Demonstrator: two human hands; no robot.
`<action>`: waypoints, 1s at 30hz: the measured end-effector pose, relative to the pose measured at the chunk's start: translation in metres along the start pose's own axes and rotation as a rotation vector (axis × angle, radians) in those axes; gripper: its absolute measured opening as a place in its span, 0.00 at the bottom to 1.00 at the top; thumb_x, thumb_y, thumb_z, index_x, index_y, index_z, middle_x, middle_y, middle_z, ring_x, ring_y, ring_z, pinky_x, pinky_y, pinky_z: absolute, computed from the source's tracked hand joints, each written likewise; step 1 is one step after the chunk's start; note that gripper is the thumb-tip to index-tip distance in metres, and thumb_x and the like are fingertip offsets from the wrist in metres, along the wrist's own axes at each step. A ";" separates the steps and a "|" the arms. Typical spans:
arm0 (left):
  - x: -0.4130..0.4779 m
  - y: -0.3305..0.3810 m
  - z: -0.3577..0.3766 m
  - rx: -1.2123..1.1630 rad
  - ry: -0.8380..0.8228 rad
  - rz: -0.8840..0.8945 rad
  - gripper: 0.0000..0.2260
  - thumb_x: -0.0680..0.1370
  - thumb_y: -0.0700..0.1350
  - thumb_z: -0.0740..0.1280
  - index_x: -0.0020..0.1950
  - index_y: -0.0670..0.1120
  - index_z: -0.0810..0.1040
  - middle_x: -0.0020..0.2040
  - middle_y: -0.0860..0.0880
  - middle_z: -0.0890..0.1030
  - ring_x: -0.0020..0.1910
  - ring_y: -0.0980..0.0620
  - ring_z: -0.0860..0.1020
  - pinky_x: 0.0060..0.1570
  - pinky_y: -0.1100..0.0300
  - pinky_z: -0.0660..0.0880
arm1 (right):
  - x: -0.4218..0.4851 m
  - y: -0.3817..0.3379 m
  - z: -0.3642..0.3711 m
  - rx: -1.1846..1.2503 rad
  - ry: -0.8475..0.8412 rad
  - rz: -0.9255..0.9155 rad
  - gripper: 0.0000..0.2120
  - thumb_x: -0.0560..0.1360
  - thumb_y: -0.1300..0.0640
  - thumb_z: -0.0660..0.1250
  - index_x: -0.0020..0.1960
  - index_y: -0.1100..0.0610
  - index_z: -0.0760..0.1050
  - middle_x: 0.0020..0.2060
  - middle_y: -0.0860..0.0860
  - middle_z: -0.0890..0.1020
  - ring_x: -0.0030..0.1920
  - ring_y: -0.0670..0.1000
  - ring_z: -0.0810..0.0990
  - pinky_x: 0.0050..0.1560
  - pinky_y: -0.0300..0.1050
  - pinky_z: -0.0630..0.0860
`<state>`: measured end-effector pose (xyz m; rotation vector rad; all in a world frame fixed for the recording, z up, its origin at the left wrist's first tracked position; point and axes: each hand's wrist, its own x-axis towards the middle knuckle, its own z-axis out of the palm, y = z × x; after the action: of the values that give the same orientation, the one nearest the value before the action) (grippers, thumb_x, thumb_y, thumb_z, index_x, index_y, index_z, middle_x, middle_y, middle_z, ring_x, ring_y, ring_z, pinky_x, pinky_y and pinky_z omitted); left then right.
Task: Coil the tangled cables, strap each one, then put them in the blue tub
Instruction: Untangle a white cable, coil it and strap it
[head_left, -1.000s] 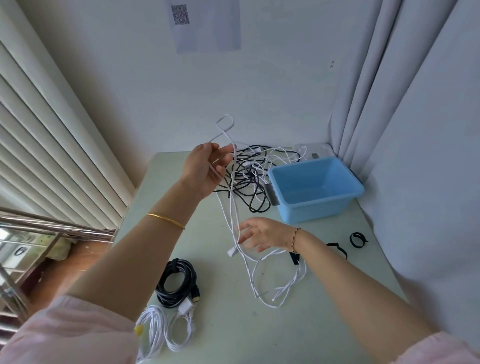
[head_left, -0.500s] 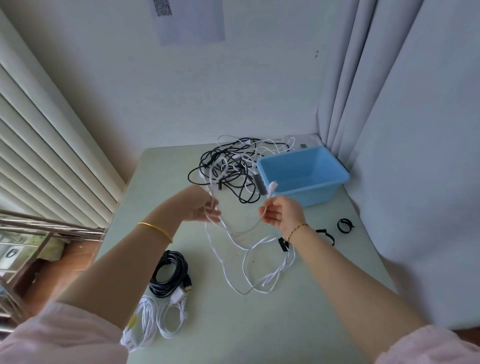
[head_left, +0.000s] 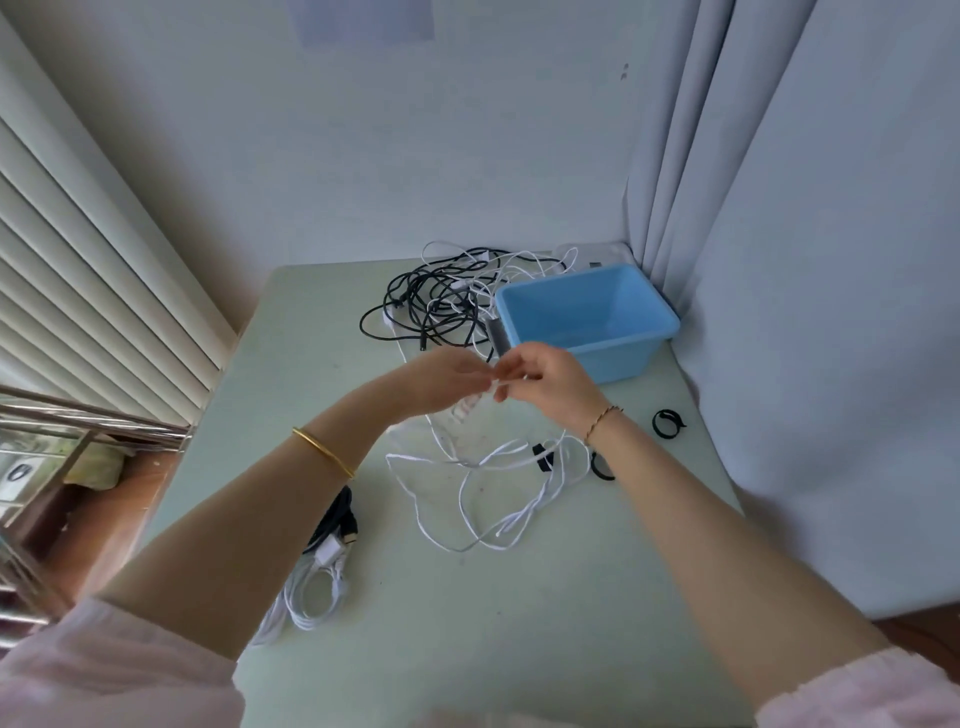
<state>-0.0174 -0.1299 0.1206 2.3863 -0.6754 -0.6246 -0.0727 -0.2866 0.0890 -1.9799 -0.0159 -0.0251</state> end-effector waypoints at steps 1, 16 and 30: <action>0.000 0.005 0.003 -0.135 -0.058 -0.006 0.12 0.82 0.45 0.59 0.59 0.41 0.78 0.54 0.44 0.82 0.54 0.48 0.79 0.60 0.54 0.73 | 0.001 -0.003 -0.009 0.010 0.019 -0.043 0.11 0.71 0.69 0.67 0.42 0.53 0.77 0.35 0.46 0.83 0.38 0.42 0.82 0.43 0.32 0.75; 0.020 0.023 -0.010 -1.288 -0.475 -0.021 0.14 0.80 0.45 0.57 0.47 0.42 0.82 0.28 0.52 0.69 0.28 0.56 0.70 0.37 0.61 0.78 | 0.029 0.003 -0.006 0.510 0.122 0.063 0.06 0.77 0.63 0.63 0.49 0.57 0.79 0.32 0.44 0.82 0.35 0.46 0.78 0.39 0.37 0.77; 0.049 -0.022 -0.012 -1.070 0.338 0.028 0.09 0.80 0.34 0.59 0.47 0.41 0.78 0.49 0.45 0.81 0.51 0.49 0.79 0.46 0.59 0.75 | 0.005 0.007 0.003 0.045 -0.343 0.251 0.09 0.80 0.58 0.60 0.50 0.62 0.77 0.29 0.52 0.73 0.20 0.44 0.70 0.30 0.44 0.79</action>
<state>0.0332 -0.1384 0.1022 1.4134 -0.1337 -0.3929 -0.0674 -0.2864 0.0816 -1.9065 0.0095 0.4739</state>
